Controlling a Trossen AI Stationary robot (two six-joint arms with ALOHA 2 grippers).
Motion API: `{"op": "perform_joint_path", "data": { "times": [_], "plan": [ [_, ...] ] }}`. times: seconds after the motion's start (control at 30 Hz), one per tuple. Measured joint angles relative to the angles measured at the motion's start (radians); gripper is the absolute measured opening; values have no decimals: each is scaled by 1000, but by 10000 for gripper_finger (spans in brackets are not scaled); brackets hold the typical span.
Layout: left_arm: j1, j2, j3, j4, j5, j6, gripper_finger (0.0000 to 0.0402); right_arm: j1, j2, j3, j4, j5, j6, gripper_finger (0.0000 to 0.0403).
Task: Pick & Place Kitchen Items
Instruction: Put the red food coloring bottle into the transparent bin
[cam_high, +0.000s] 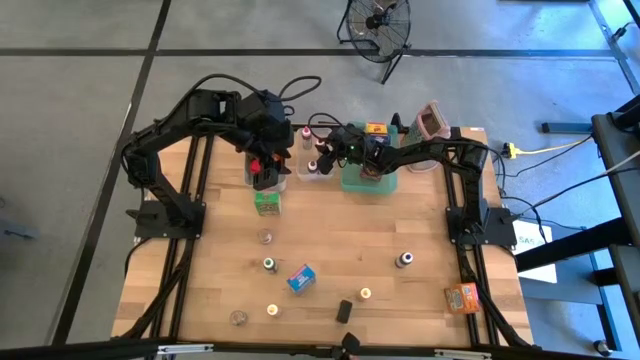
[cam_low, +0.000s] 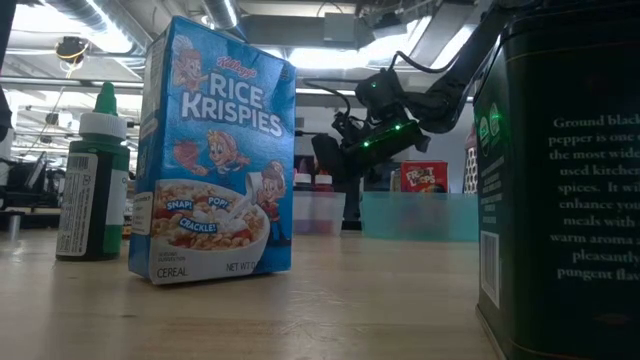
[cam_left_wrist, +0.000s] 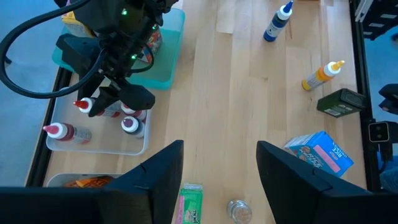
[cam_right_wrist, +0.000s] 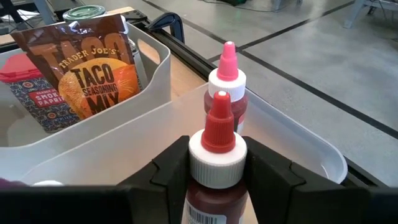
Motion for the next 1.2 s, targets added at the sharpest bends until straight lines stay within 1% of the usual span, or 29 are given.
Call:
{"op": "perform_joint_path", "data": {
  "times": [0.43,0.53,0.63,1.2],
  "plan": [
    [0,0,0,0,1,-2,198,0,0,1,-20,1,4,141],
    [0,0,0,0,0,-2,198,0,0,2,-42,43,7,141],
    [0,0,0,0,0,-2,198,3,0,2,-45,50,-15,141],
    [0,0,0,13,0,-2,198,9,-1,1,-42,50,-3,141]
  ]
}}
